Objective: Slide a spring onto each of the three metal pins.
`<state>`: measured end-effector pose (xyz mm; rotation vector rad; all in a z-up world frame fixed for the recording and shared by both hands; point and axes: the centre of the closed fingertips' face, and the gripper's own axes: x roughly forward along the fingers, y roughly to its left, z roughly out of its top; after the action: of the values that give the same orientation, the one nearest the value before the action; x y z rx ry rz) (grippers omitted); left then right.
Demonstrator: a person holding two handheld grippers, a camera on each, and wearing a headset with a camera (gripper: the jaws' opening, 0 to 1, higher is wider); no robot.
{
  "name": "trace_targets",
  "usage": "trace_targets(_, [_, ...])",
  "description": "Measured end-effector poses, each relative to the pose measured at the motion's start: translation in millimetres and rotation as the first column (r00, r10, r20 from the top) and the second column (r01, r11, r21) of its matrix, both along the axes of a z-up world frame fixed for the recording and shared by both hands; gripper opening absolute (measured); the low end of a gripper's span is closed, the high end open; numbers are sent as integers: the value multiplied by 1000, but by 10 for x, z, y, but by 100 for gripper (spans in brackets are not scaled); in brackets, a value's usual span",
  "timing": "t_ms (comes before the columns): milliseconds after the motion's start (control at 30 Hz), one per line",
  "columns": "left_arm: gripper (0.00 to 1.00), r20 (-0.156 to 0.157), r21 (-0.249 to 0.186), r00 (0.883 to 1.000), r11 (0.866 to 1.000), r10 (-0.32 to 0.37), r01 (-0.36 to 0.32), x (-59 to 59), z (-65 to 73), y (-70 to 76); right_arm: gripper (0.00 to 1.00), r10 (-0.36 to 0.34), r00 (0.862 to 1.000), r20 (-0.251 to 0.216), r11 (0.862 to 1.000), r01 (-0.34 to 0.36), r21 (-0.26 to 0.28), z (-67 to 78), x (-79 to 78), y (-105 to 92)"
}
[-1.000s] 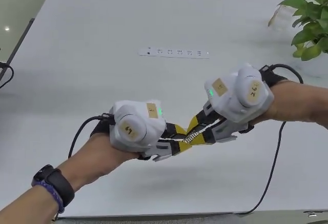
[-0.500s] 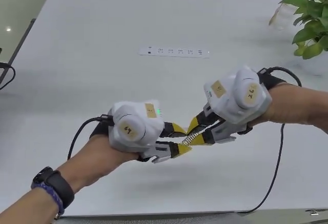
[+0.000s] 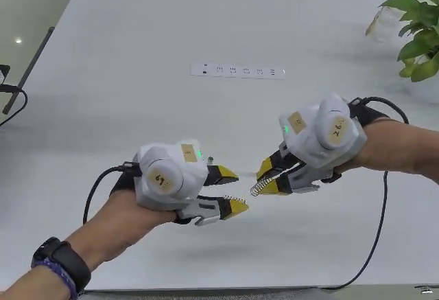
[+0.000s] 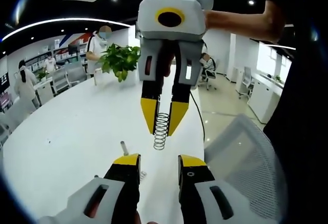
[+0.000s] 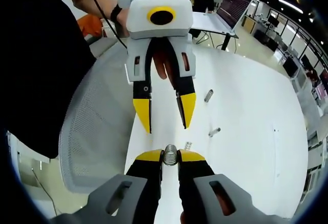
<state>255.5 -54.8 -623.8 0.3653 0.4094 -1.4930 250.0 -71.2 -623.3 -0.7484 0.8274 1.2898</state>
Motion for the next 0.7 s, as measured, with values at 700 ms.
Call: trace_targets(700, [35,-31,31,977,977,211,-210,300,-172,666,9,-85,996,-10,995,84,-45,-348,188,-164])
